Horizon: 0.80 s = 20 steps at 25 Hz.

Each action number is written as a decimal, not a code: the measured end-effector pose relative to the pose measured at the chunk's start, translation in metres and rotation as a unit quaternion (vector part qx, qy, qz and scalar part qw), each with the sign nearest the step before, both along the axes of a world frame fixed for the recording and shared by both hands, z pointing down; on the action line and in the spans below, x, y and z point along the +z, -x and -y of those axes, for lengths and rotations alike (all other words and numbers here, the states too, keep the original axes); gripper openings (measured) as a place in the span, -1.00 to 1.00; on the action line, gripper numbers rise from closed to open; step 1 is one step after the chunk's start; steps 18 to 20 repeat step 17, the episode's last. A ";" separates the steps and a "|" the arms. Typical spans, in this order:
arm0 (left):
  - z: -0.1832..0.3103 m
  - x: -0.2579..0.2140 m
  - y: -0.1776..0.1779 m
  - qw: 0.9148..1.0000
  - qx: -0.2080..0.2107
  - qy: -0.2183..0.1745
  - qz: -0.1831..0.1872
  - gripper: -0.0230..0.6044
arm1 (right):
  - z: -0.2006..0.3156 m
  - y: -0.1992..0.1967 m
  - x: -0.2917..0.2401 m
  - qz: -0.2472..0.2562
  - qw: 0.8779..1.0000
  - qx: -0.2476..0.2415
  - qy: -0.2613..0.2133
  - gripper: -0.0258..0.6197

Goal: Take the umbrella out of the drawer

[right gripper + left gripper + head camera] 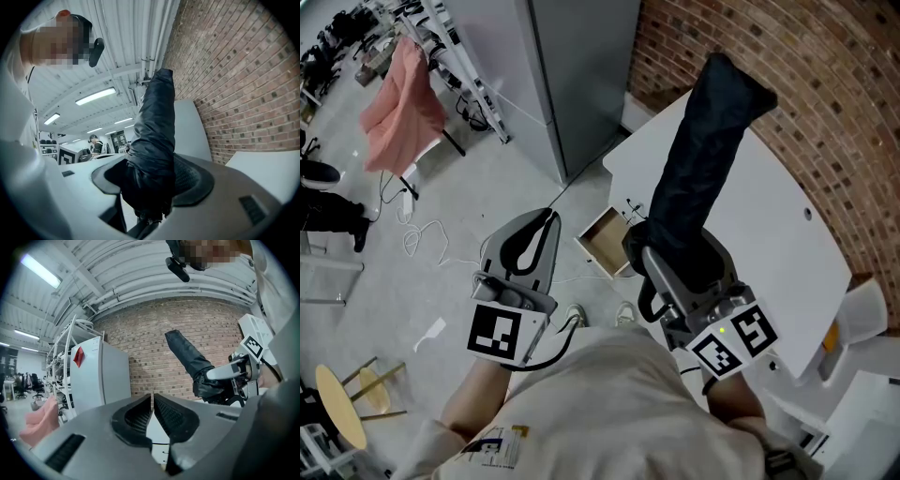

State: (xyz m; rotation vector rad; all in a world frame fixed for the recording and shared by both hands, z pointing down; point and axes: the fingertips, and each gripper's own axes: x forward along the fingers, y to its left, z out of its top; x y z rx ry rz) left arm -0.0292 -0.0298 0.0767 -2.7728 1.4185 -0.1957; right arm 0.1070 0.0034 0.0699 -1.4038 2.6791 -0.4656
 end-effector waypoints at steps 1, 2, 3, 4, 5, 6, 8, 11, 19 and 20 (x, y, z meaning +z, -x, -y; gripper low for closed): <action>0.000 0.000 -0.001 1.000 0.001 0.000 0.000 -0.84 | 0.000 -0.001 0.000 0.001 1.000 0.000 0.002 -0.10; 0.000 0.000 -0.001 1.000 0.001 0.000 0.000 -0.84 | 0.000 -0.001 0.000 0.001 1.000 -0.001 0.003 -0.10; 0.000 0.000 -0.001 1.000 0.001 0.000 0.001 -0.84 | 0.000 -0.001 0.000 0.001 1.000 -0.001 0.003 -0.10; 0.000 -0.001 -0.002 1.000 0.001 0.000 0.001 -0.84 | 0.000 -0.002 0.000 0.000 1.000 -0.001 0.003 -0.10; 0.000 -0.001 -0.003 1.000 0.001 0.000 0.001 -0.84 | 0.001 -0.003 -0.001 -0.001 1.000 -0.001 0.003 -0.10; 0.000 -0.001 -0.004 1.000 0.001 -0.001 0.001 -0.84 | 0.001 -0.004 -0.001 -0.002 1.000 -0.001 0.003 -0.10; 0.000 0.002 -0.006 1.000 0.002 -0.002 0.002 -0.84 | 0.002 -0.007 0.002 0.000 1.000 0.000 0.003 -0.10; 0.000 0.013 -0.009 1.000 0.005 -0.002 0.004 -0.84 | 0.002 -0.010 0.011 0.007 1.000 0.000 0.003 -0.10; -0.006 -0.012 -0.006 1.000 0.007 -0.005 0.001 -0.84 | -0.004 -0.006 -0.016 0.005 1.000 -0.001 0.001 -0.10; -0.006 -0.012 -0.006 1.000 0.007 -0.005 0.001 -0.84 | -0.004 -0.006 -0.016 0.005 1.000 -0.001 0.001 -0.10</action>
